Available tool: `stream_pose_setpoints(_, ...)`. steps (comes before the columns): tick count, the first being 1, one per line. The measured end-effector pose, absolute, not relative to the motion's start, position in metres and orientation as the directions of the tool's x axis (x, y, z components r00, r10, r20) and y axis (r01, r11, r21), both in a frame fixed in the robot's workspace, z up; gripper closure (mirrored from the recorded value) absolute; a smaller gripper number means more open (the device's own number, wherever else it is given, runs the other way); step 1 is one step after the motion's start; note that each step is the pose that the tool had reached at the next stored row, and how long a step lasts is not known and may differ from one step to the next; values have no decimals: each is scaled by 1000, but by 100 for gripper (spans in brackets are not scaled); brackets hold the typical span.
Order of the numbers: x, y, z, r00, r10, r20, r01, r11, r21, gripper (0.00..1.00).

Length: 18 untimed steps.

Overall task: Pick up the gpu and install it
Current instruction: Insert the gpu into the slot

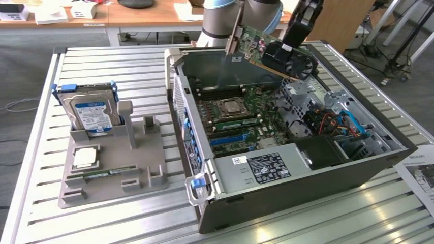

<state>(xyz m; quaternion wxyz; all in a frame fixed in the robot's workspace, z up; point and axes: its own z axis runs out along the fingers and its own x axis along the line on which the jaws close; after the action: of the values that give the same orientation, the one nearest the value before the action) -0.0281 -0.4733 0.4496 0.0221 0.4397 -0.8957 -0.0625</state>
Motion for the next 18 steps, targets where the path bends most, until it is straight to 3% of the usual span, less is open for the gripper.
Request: stream_pose_setpoints(18,-28,-473,450,-394,-917,-53,-917,389,91,73)
